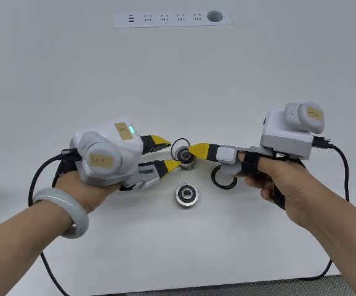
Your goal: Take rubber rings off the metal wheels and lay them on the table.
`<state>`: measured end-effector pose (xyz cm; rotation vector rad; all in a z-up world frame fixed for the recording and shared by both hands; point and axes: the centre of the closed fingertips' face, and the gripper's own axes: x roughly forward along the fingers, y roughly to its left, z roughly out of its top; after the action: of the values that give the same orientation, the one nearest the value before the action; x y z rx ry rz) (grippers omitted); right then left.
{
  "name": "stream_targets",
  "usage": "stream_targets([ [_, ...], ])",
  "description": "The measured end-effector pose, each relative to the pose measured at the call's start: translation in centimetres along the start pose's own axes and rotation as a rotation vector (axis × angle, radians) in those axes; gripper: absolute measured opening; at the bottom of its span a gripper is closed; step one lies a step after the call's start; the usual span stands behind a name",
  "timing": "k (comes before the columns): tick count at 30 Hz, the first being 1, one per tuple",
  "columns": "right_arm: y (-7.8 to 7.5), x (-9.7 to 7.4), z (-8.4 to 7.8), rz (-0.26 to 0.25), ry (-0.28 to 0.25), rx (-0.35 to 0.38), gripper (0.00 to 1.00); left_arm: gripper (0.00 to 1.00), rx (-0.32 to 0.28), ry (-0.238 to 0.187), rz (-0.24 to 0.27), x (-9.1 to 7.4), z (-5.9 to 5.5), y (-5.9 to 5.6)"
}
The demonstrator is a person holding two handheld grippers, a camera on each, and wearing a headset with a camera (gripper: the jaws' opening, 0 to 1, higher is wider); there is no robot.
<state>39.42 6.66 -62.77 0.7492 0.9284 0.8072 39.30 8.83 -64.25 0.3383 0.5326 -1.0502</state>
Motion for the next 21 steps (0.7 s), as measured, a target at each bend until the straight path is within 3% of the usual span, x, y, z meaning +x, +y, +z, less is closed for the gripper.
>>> stream_targets([
  [14,0.0,-1.3,0.0,-0.001,-0.019,0.012,0.02,0.35,-0.026,-0.012,0.014,-0.8,-0.2,0.2],
  [21,0.2,-2.7,0.1,-0.003,-0.047,0.025,0.02,0.42,-0.039,-0.026,0.011,-1.1,-0.2,0.1],
])
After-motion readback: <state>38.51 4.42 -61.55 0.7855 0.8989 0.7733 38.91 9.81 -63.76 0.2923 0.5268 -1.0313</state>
